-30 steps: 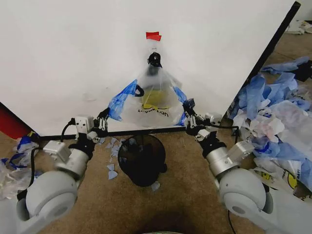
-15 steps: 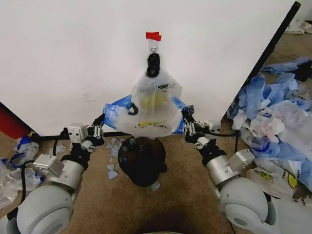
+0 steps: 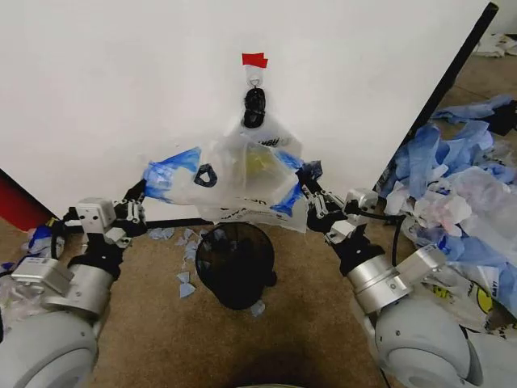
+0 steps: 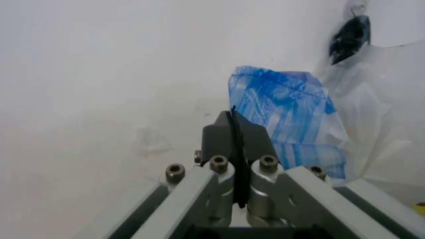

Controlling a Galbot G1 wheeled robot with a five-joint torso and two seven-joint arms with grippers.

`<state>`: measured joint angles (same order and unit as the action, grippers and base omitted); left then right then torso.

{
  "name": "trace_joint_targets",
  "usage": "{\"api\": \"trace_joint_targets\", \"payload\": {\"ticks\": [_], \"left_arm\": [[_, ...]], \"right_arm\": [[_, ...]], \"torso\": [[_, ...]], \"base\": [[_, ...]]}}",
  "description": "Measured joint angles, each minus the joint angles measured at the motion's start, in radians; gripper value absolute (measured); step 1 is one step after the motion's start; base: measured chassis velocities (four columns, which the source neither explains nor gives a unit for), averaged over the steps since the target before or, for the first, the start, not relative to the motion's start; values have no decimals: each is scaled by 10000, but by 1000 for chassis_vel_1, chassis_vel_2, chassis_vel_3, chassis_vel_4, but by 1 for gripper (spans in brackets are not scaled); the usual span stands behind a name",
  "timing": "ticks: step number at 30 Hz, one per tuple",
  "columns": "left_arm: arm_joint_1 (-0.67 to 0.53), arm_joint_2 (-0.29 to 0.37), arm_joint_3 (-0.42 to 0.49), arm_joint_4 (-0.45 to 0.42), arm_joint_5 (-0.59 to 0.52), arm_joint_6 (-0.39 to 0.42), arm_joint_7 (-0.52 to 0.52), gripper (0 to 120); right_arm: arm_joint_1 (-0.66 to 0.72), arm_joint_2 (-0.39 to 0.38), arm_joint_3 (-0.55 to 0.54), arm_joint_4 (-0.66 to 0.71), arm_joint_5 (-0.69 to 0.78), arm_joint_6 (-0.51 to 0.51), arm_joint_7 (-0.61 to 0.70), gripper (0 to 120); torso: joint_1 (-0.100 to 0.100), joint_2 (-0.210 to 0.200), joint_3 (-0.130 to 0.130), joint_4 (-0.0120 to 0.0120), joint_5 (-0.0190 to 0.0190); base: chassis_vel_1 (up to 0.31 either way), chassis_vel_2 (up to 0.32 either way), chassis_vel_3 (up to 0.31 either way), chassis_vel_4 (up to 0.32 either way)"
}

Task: Pick up the garbage bag from the wall and place it over the trash bin.

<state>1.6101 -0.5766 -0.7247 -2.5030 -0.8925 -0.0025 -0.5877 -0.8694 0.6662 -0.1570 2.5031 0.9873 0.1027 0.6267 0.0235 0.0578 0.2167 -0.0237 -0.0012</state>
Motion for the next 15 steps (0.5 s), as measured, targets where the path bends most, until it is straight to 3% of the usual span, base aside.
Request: {"api": "trace_joint_targets", "payload": {"ticks": [15], "left_arm": [[767,-465,-824,18,-150,217,-2,0]], "right_arm": [[-71,-9,-176,-9,711,664,-769,0]], "torso": [[0,0,0,0,0]], "base": [[0,0,0,0]]}}
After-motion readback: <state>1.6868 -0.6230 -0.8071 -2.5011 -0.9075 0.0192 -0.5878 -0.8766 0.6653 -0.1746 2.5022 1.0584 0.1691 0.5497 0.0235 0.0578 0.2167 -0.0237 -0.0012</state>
